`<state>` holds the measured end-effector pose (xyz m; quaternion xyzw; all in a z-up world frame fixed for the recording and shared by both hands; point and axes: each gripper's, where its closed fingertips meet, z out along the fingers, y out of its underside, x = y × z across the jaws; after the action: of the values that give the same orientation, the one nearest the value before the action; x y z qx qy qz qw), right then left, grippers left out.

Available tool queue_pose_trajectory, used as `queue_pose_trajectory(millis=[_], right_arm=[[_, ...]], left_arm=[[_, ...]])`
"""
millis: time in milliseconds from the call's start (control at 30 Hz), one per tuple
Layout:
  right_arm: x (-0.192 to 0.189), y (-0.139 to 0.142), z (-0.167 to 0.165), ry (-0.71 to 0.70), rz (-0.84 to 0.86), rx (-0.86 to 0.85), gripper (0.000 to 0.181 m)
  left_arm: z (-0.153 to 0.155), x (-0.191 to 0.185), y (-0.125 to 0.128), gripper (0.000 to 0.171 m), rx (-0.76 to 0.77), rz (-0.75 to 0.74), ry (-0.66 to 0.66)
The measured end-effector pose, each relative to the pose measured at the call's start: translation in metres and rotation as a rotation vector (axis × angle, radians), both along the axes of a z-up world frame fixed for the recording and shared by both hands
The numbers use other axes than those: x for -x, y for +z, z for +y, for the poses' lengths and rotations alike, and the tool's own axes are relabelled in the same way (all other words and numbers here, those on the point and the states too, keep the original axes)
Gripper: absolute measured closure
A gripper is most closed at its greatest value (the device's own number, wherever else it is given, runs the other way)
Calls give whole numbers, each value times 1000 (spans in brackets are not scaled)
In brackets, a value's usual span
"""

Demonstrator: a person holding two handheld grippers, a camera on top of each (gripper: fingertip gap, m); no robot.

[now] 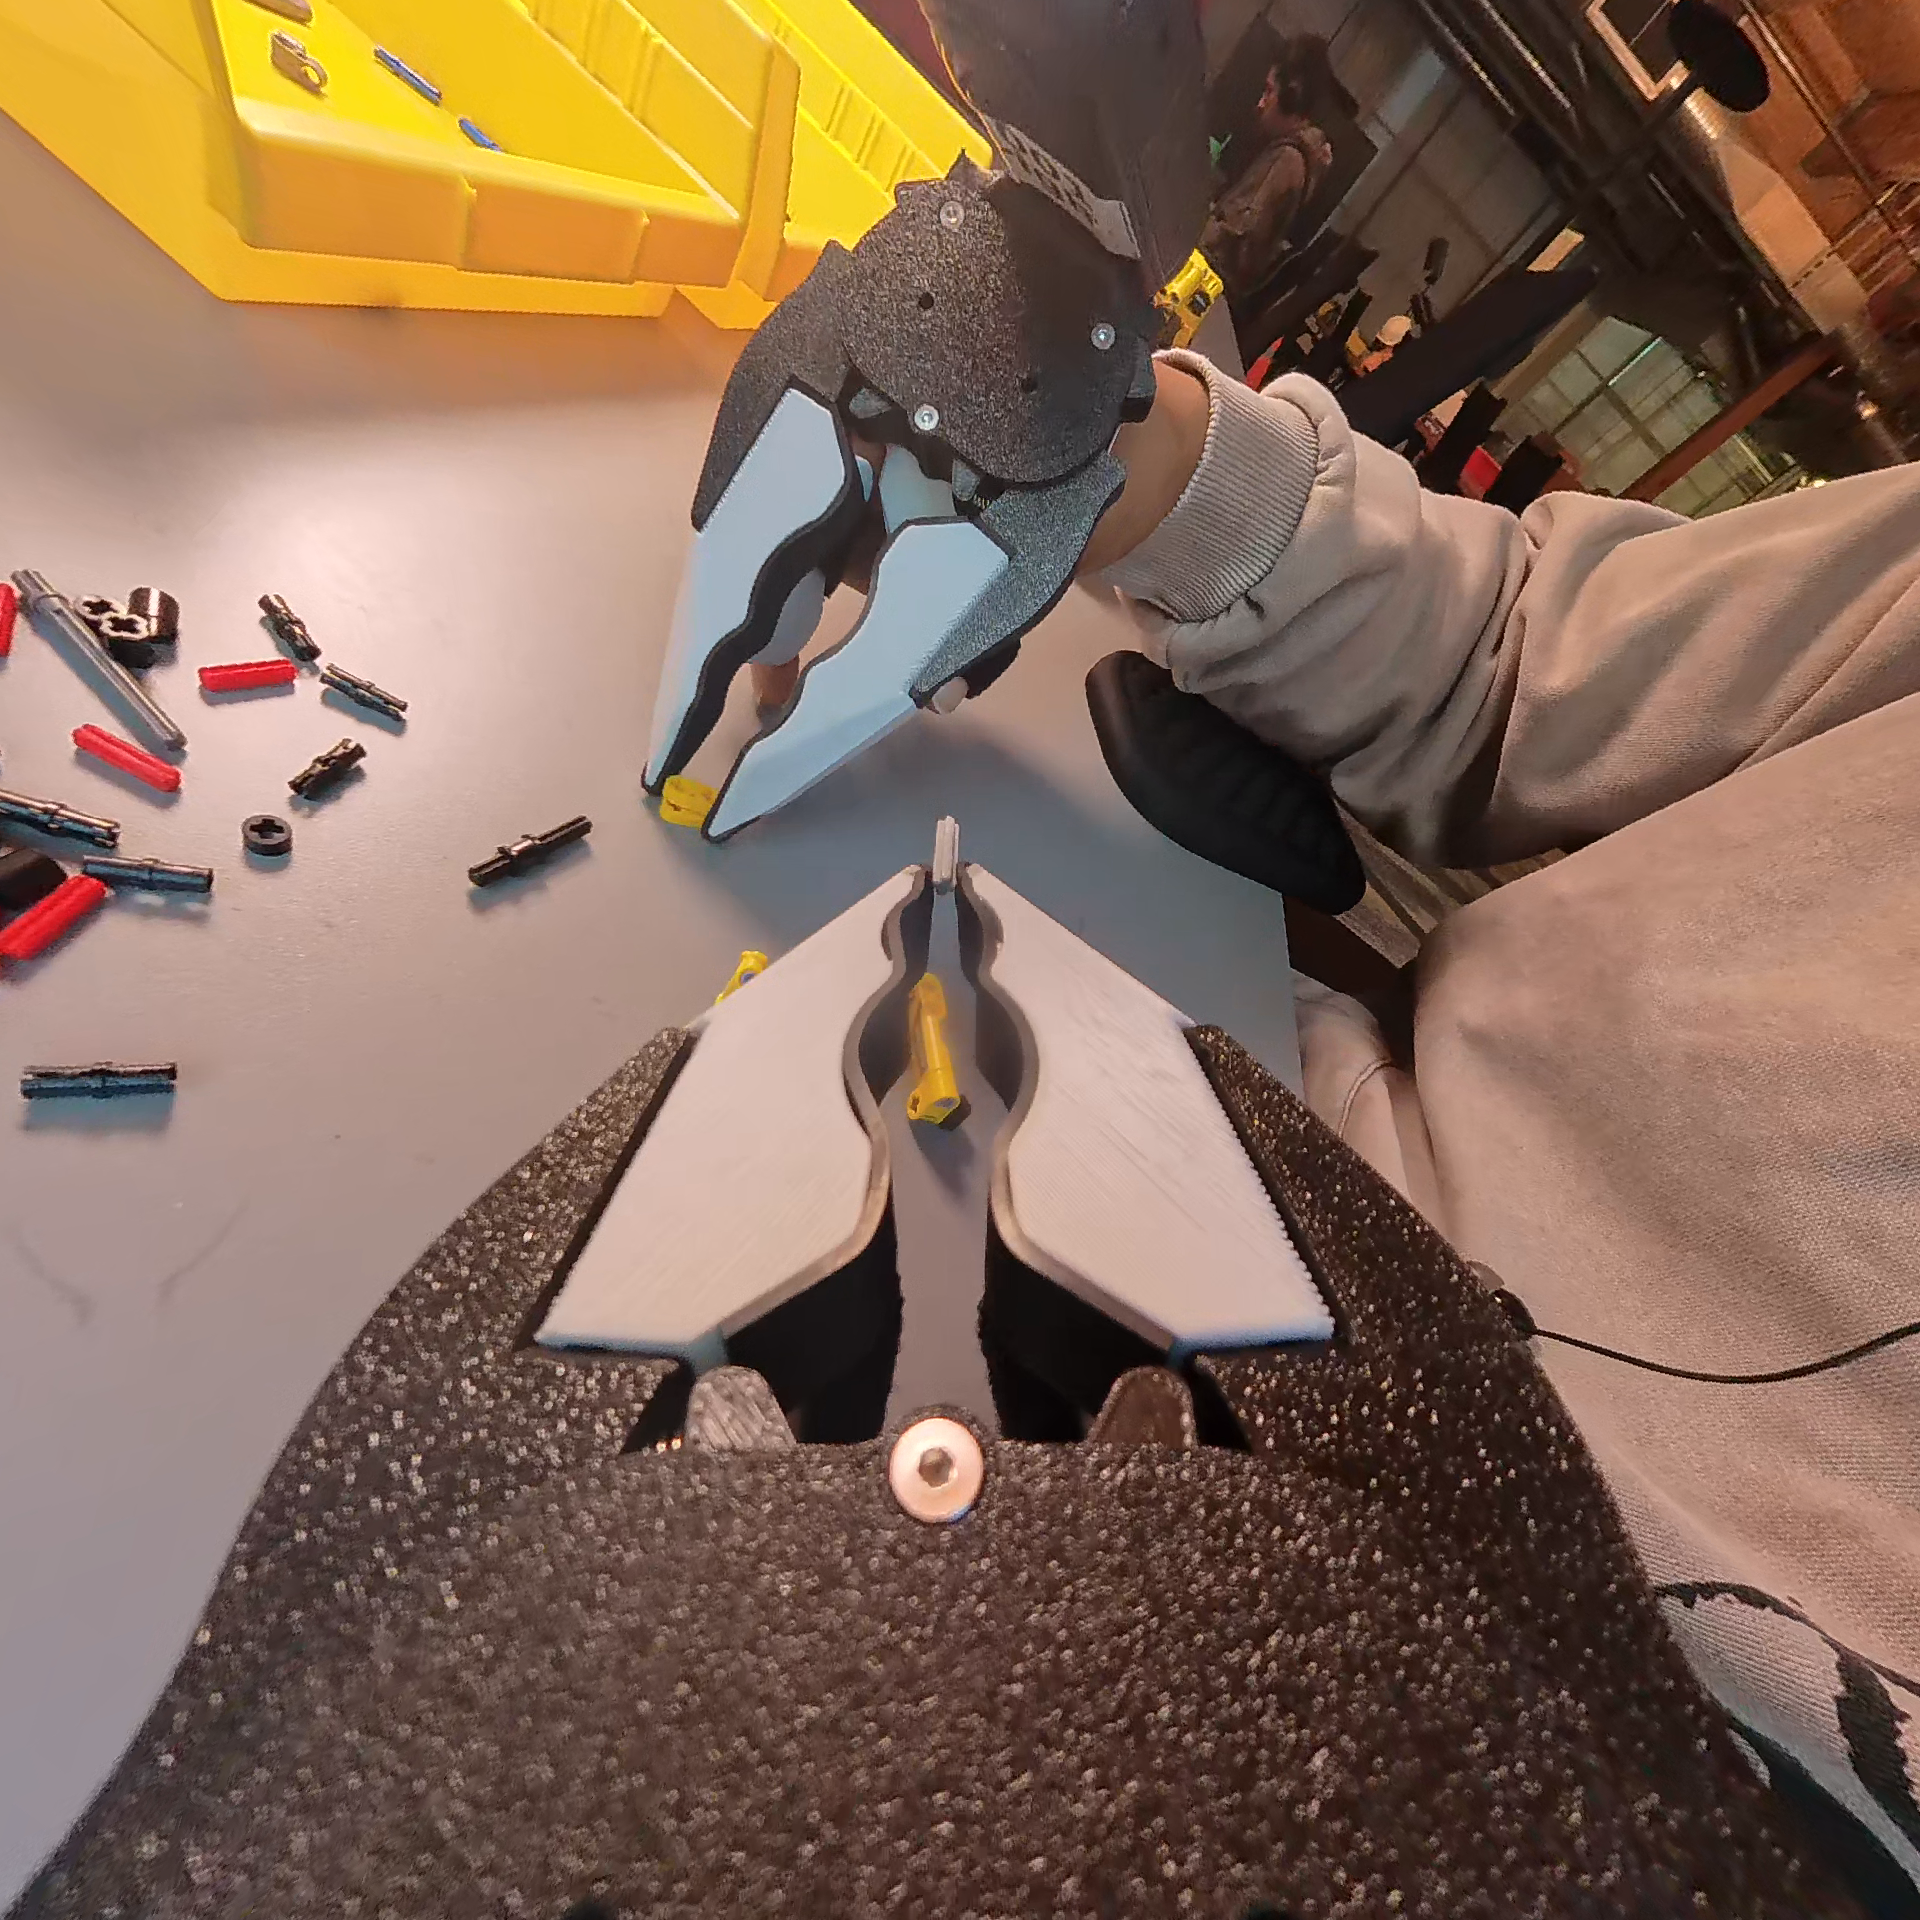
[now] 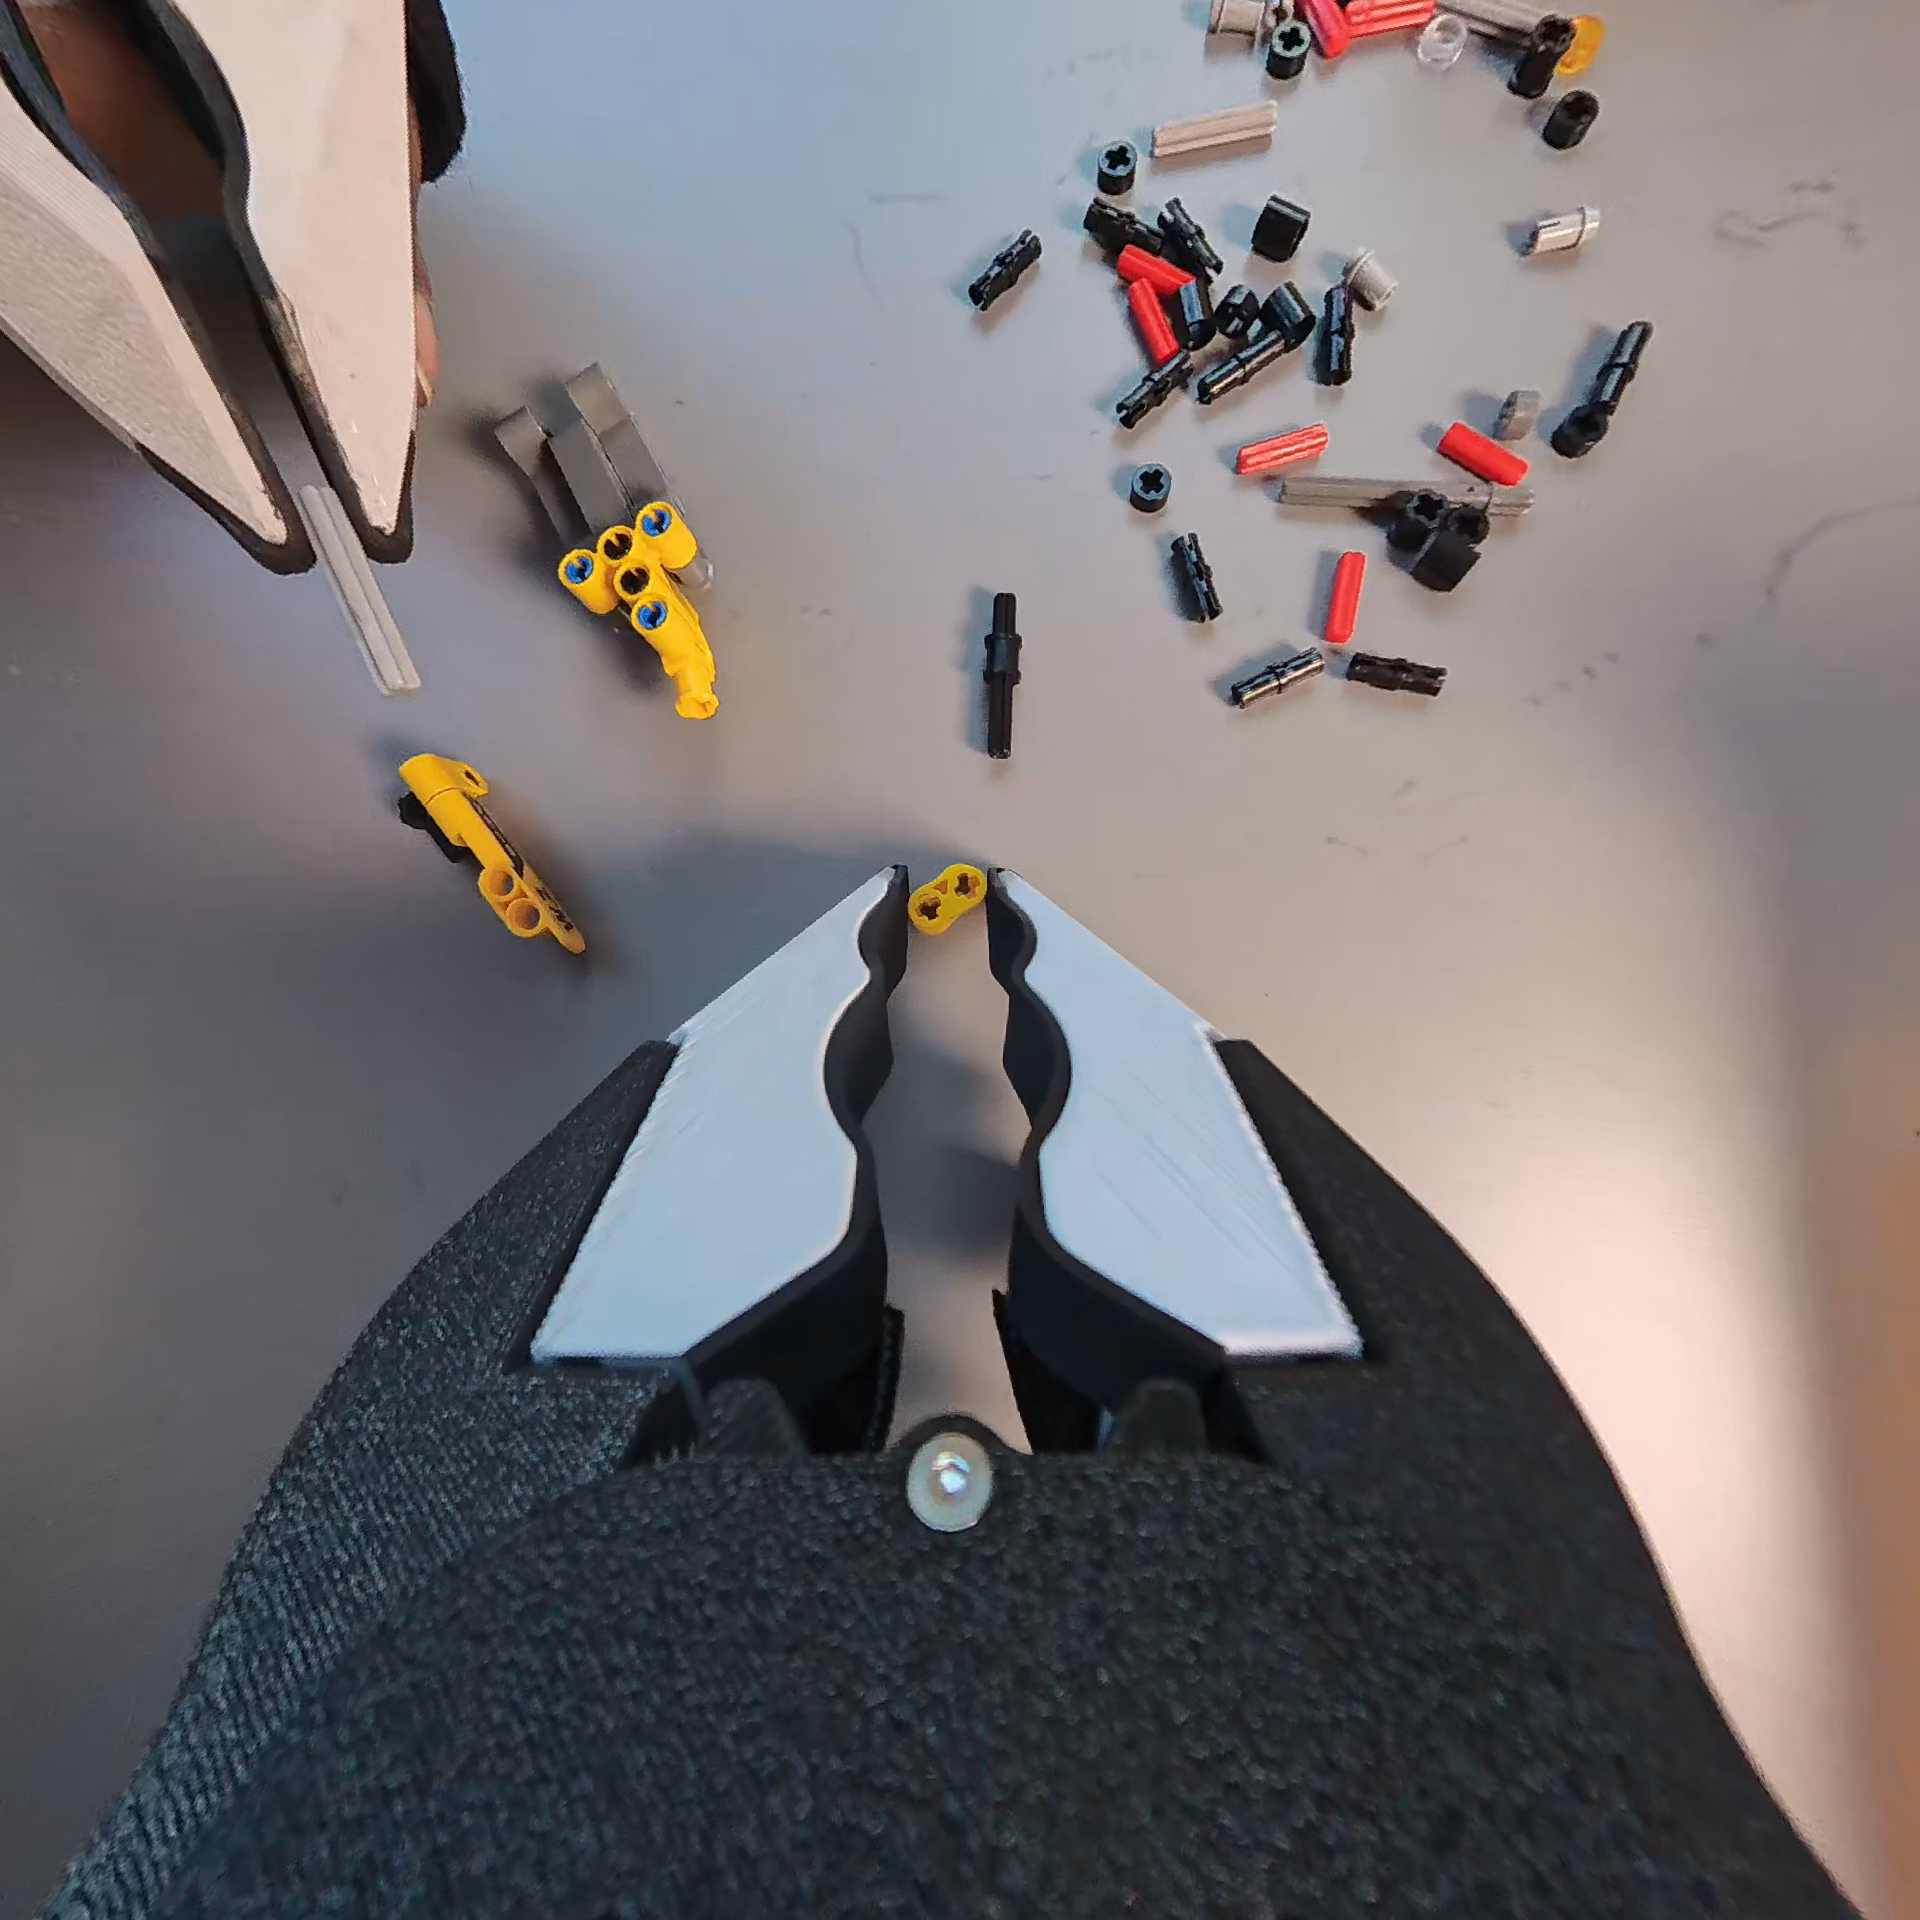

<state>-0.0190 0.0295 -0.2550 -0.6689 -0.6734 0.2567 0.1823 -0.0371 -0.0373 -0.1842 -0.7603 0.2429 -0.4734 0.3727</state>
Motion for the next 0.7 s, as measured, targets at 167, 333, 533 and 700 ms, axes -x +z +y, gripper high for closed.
queue_pose_trajectory(millis=[167,333,533,700], right_arm=[[1,0,-2,-3,-1,-2,164],[0,2,-1,-24,-14,-32,160],[-6,6,-3,-191,-41,16,160],[-1,-1,-2,-300,-24,-34,163]], left_arm=[[-1,-1,0,167,0,4,-5],[-2,-1,-1,167,3,6,-8],[-2,-1,0,167,1,4,-11],[-4,-3,0,167,7,2,-21]])
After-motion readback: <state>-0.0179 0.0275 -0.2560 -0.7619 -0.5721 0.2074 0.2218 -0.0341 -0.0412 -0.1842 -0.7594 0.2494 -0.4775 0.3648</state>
